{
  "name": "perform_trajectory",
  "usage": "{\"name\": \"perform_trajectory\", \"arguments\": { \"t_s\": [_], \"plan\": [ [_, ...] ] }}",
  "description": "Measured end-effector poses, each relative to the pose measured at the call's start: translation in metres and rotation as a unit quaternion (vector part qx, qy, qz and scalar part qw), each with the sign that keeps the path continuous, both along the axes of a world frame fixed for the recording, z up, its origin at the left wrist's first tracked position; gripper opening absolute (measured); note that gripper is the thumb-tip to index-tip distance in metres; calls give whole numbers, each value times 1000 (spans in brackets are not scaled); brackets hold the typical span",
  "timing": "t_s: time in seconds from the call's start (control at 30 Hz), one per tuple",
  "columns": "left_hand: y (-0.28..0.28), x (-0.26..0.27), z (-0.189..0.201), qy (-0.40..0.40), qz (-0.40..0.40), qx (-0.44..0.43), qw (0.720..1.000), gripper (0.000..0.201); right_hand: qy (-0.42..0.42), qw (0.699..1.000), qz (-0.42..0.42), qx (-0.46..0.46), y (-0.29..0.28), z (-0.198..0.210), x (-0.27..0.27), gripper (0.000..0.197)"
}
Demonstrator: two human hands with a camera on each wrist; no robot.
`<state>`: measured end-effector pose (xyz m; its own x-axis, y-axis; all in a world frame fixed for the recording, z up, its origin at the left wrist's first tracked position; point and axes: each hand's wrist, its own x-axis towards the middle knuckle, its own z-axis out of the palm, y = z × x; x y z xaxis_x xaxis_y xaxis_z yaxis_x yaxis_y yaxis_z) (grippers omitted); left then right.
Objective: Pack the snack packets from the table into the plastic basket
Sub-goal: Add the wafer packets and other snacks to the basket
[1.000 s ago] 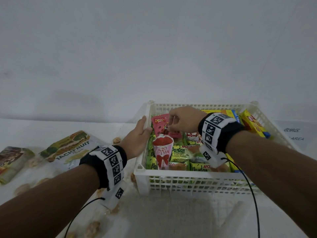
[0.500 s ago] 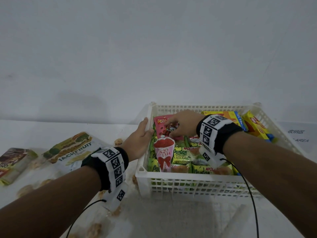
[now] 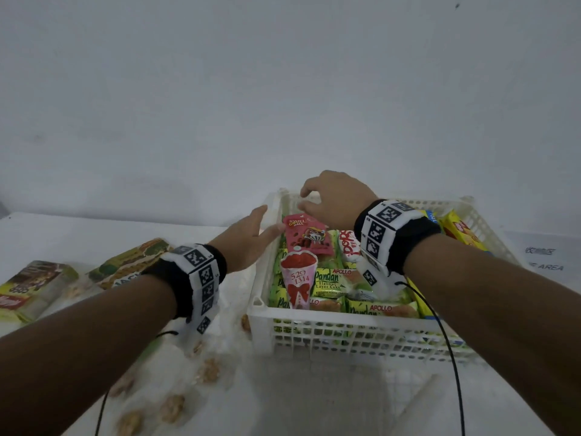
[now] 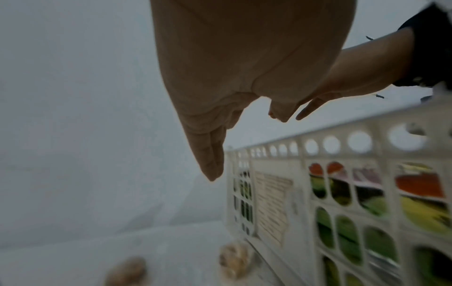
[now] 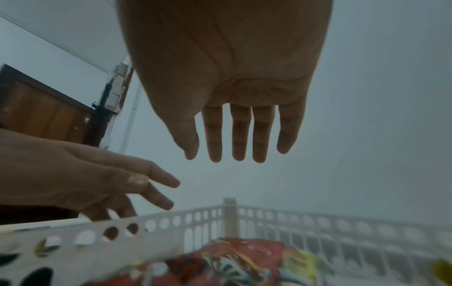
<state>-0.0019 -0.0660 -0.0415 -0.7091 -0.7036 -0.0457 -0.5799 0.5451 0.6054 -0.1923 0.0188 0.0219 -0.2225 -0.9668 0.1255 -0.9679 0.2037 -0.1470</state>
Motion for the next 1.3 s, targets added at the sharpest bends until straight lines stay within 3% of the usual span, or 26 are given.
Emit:
{"name": "perform_trajectory", "arguments": {
  "t_s": [0.1,0.23,0.5,0.7,0.87,1.03,1.17,1.3],
  "plan": [
    [-10,17,15,-54,12,-109,992,75,-3,1000,20,-23,-3,8,18,33],
    [-15,51,29,-106,18,-193,975,59,12,997,56,-42,-9,20,48,34],
    [-32,141,25,-91,9,-224,970,35,28,991,86,-96,-27,37,146,30],
    [-48,230,-2,-58,-65,-234,968,31,7,992,71,-101,-37,27,234,21],
    [-47,296,-30,-63,-106,-228,966,23,14,998,58,18,-34,-24,294,21],
    [-38,331,-64,-95,-147,-163,971,21,-10,979,47,200,-16,-80,327,37],
    [-34,335,-87,-122,-169,-125,970,42,-69,959,55,271,8,-107,329,70],
    [-32,329,-97,-142,-169,-116,968,39,-96,951,64,285,20,-123,323,95]
  ]
}}
